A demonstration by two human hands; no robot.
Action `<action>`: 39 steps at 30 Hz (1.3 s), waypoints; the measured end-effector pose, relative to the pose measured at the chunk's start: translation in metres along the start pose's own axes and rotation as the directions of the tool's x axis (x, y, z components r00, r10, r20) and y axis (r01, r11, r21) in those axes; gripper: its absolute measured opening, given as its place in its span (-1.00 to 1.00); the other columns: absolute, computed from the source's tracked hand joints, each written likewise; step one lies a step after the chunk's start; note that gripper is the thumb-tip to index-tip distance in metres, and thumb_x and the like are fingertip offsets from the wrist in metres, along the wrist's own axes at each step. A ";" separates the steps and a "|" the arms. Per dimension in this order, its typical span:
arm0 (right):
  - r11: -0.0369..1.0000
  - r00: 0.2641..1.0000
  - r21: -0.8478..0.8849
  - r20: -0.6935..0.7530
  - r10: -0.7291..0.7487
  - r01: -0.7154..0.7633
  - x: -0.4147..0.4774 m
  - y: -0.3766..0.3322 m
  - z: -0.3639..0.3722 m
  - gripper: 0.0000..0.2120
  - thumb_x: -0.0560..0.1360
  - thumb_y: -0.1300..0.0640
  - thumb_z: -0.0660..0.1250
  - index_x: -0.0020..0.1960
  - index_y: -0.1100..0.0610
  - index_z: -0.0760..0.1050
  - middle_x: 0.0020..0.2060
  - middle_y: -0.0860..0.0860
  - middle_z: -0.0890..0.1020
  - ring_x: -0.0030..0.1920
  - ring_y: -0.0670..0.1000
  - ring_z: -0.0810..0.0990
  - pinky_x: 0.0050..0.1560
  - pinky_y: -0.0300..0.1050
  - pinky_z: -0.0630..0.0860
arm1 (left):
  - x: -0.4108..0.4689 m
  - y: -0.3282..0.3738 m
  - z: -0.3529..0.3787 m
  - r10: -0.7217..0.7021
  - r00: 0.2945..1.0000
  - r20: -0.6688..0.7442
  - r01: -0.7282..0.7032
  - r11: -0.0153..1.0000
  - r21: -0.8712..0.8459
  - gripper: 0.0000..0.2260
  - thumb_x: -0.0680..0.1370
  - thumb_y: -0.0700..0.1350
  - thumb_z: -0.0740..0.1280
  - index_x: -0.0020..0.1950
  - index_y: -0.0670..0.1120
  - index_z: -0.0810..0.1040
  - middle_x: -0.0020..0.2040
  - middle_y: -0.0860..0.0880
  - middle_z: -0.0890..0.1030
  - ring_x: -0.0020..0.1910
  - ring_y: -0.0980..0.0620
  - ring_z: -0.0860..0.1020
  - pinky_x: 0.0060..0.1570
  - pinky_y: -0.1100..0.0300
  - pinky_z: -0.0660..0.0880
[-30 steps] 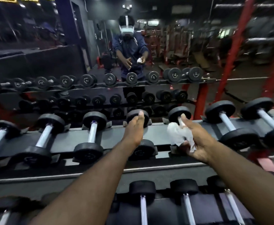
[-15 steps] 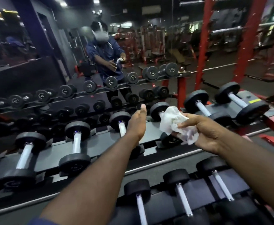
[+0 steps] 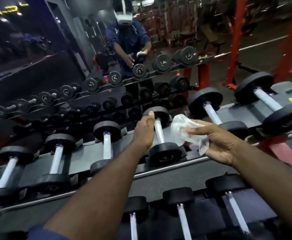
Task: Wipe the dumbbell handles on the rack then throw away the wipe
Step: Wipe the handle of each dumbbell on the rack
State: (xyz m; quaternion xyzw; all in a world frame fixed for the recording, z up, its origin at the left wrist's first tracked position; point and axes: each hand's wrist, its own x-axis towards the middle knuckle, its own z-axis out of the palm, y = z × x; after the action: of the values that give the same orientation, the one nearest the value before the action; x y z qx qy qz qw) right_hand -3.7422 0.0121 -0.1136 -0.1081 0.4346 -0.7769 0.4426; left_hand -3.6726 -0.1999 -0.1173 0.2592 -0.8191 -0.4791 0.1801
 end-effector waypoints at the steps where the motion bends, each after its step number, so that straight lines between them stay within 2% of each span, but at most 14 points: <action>1: 1.000 1.000 0.010 -0.012 0.009 -0.009 0.010 -0.001 -0.009 -0.59 0.52 0.34 0.38 0.36 0.22 0.55 0.25 0.18 0.63 0.13 0.09 0.64 -0.12 -0.14 0.65 | 0.005 -0.002 0.005 0.011 1.000 -0.029 -0.010 0.999 0.037 -0.51 0.72 0.25 0.03 0.32 -0.06 0.54 0.26 0.01 0.54 0.22 0.02 0.48 0.20 0.13 0.33; 4: 0.996 0.998 0.075 -0.022 0.052 -0.050 0.043 -0.002 -0.038 -0.63 0.55 0.38 0.32 0.34 0.22 0.56 0.22 0.18 0.66 0.11 0.07 0.68 -0.12 -0.14 0.65 | 0.023 -0.026 0.020 0.024 0.993 -0.119 -0.012 0.994 0.105 -0.56 0.72 0.25 0.04 0.29 -0.02 0.53 0.31 -0.07 0.51 0.30 -0.01 0.46 0.38 0.00 0.38; 9: 0.988 0.996 0.139 -0.052 0.072 -0.065 0.093 -0.001 -0.054 -0.59 0.52 0.39 0.37 0.36 0.25 0.52 0.22 0.20 0.64 0.13 0.08 0.66 -0.05 -0.08 0.67 | 0.043 -0.056 0.024 -0.056 0.982 -0.178 0.075 0.992 0.097 -0.36 0.66 0.37 0.04 0.60 -0.01 0.29 0.53 -0.07 0.38 0.47 -0.05 0.40 0.49 -0.11 0.36; 12: 1.000 0.990 0.017 -0.143 -0.012 0.015 0.114 0.003 -0.049 -0.62 0.50 0.36 0.42 0.31 0.25 0.55 0.14 0.20 0.69 0.07 0.12 0.67 0.06 0.00 0.65 | 0.061 -0.066 0.025 -0.117 0.975 -0.187 0.134 0.987 0.083 -0.36 0.69 0.31 0.05 0.67 -0.01 0.14 0.59 -0.08 0.31 0.54 -0.08 0.34 0.50 -0.04 0.30; 15: 0.984 0.952 -0.146 -0.272 -0.140 0.103 0.137 0.013 -0.045 -0.70 0.48 0.34 0.47 0.20 0.24 0.60 0.00 0.19 0.72 -0.11 0.08 0.73 -0.26 -0.10 0.65 | 0.084 -0.078 0.031 -0.149 0.975 -0.163 0.158 0.986 0.046 -0.33 0.67 0.35 0.04 0.69 0.03 0.08 0.58 -0.06 0.36 0.49 -0.02 0.38 0.42 0.06 0.29; 18: 0.912 0.879 -0.358 -0.347 -0.327 0.198 0.160 0.028 -0.049 -0.81 0.42 0.33 0.54 0.01 0.22 0.64 -0.10 0.16 0.73 -0.18 0.07 0.71 -0.24 -0.10 0.59 | 0.104 -0.095 0.034 -0.116 0.983 -0.141 0.124 0.991 0.044 -0.33 0.63 0.43 0.03 0.65 0.10 0.18 0.56 -0.04 0.39 0.46 0.02 0.39 0.45 0.05 0.30; 22: 0.661 0.785 -0.696 -0.231 -0.575 0.280 0.177 0.047 -0.048 -0.83 0.37 0.23 0.61 -0.17 -0.01 0.70 -0.21 -0.17 0.72 -0.28 -0.22 0.62 -0.24 -0.31 0.50 | 0.118 -0.123 0.033 0.005 0.982 -0.191 0.014 0.995 0.097 -0.35 0.60 0.46 -0.04 0.57 0.16 0.34 0.37 -0.06 0.51 0.35 0.02 0.46 0.44 -0.05 0.38; 24: 0.463 0.725 -0.812 -0.071 -0.685 0.357 0.185 0.053 -0.037 -0.72 0.37 0.29 0.59 -0.08 -0.07 0.72 -0.13 -0.28 0.72 -0.09 -0.27 0.67 -0.04 -0.35 0.56 | 0.122 -0.130 0.034 0.038 0.974 -0.225 -0.004 0.989 0.148 -0.32 0.57 0.47 -0.08 0.57 0.18 0.34 0.32 -0.07 0.53 0.31 -0.01 0.48 0.38 -0.02 0.41; 25: 0.331 0.701 -0.854 0.055 -0.711 0.402 0.190 0.056 -0.033 -0.68 0.39 0.34 0.55 0.01 -0.02 0.73 -0.03 -0.25 0.72 0.03 -0.24 0.66 0.10 -0.28 0.57 | 0.124 -0.131 0.035 0.042 0.974 -0.221 -0.006 0.987 0.162 -0.31 0.56 0.47 -0.08 0.58 0.18 0.33 0.31 -0.07 0.53 0.31 -0.01 0.47 0.36 0.00 0.41; 28: -0.124 0.696 -0.878 0.447 -0.562 0.463 0.201 0.062 -0.024 -0.49 0.35 0.37 0.45 0.26 0.05 0.65 0.21 -0.12 0.66 0.20 0.02 0.57 0.27 -0.09 0.51 | 0.123 -0.131 0.033 0.041 0.972 -0.233 -0.003 0.987 0.160 -0.28 0.56 0.46 -0.07 0.58 0.14 0.35 0.31 -0.10 0.54 0.31 -0.04 0.49 0.37 0.00 0.43; 31: -0.416 0.704 -0.786 0.606 -0.370 0.458 0.202 0.052 -0.015 -0.49 0.38 0.31 0.30 0.32 0.10 0.59 0.24 -0.07 0.62 0.20 0.06 0.47 0.28 -0.17 0.41 | 0.126 -0.134 0.032 0.036 0.971 -0.236 0.001 0.988 0.152 -0.28 0.58 0.45 -0.05 0.58 0.09 0.38 0.29 -0.13 0.56 0.31 -0.07 0.51 0.37 -0.07 0.45; 33: -0.513 0.719 -0.720 0.647 -0.252 0.468 0.200 0.047 -0.011 -0.52 0.45 0.21 0.11 0.31 0.12 0.57 0.25 -0.04 0.60 0.27 0.05 0.46 0.34 -0.13 0.40 | 0.124 -0.133 0.034 0.038 0.972 -0.230 0.000 0.986 0.164 -0.34 0.63 0.43 0.01 0.59 0.08 0.38 0.29 -0.15 0.56 0.31 -0.08 0.51 0.37 -0.04 0.45; 36: -0.583 0.711 -0.654 0.681 -0.175 0.483 0.203 0.045 -0.013 -0.52 0.49 0.15 0.06 0.31 0.13 0.56 0.25 -0.02 0.60 0.31 0.05 0.46 0.40 -0.10 0.37 | 0.124 -0.131 0.034 0.034 0.973 -0.229 0.005 0.986 0.168 -0.36 0.61 0.38 0.02 0.59 0.10 0.38 0.29 -0.15 0.55 0.30 -0.08 0.51 0.34 0.03 0.45; 39: -0.504 0.734 -0.740 0.623 -0.268 0.444 0.200 0.051 -0.019 -0.49 0.47 0.20 0.11 0.37 0.11 0.54 0.30 -0.05 0.58 0.35 0.02 0.43 0.42 -0.21 0.31 | 0.125 -0.132 0.034 0.045 0.971 -0.235 -0.004 0.985 0.172 -0.39 0.64 0.37 0.03 0.59 0.10 0.38 0.27 -0.15 0.56 0.28 -0.07 0.52 0.31 0.05 0.45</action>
State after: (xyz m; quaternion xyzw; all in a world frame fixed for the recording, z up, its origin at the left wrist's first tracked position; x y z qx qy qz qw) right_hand -3.8396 -0.1450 -0.2082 -0.6025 0.7643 -0.1948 -0.1220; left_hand -3.7577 -0.3043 -0.2437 0.3190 -0.8328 -0.3704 0.2598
